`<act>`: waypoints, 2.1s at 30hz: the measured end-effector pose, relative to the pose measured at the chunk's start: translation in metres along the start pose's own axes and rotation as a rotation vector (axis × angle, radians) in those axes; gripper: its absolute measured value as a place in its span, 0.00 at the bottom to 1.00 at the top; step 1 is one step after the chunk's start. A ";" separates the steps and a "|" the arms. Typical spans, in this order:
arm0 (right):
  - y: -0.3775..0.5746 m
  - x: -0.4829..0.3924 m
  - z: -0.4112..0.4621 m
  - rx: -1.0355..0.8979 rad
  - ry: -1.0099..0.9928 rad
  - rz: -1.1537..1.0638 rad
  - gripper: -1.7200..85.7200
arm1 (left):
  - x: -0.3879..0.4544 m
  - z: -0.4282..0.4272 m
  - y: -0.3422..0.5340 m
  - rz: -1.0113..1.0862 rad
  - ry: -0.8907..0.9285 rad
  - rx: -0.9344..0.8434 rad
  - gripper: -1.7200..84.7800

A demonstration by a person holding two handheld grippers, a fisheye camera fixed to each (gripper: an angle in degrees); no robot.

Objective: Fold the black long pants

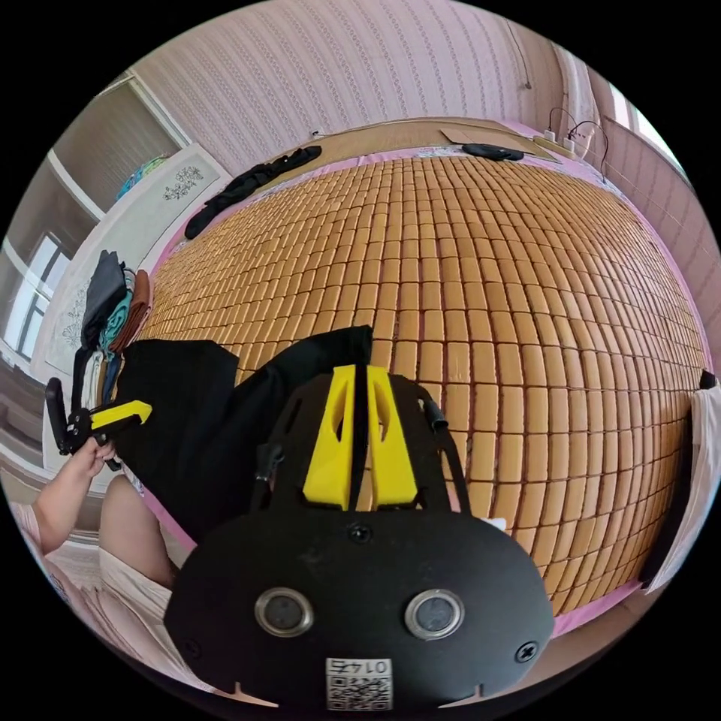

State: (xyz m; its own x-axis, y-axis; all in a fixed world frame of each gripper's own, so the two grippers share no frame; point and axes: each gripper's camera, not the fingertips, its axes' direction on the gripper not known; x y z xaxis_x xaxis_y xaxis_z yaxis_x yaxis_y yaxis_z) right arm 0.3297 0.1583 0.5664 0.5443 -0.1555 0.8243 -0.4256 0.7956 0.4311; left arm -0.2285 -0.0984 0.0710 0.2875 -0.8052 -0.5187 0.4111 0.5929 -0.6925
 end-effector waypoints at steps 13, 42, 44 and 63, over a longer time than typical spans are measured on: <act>-0.062 0.094 -0.092 0.126 0.060 0.183 0.13 | -0.043 0.035 -0.061 -0.036 -0.065 0.045 0.06; 0.002 0.137 -0.074 -0.037 -0.009 0.197 0.19 | 0.000 0.087 -0.040 0.133 -0.112 0.056 0.02; 0.019 0.141 -0.077 -0.021 -0.068 0.207 0.16 | 0.007 0.103 -0.037 0.137 -0.095 0.005 0.02; 0.093 0.213 -0.074 0.444 -0.371 0.318 0.10 | 0.115 0.082 -0.062 0.356 -0.025 0.120 0.02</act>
State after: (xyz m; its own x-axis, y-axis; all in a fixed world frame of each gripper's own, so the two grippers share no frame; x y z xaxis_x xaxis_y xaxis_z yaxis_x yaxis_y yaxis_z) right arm 0.4597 0.2419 0.7551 0.0911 -0.2071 0.9741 -0.8256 0.5312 0.1902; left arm -0.1498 -0.2291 0.0959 0.4517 -0.5496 -0.7028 0.3796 0.8313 -0.4061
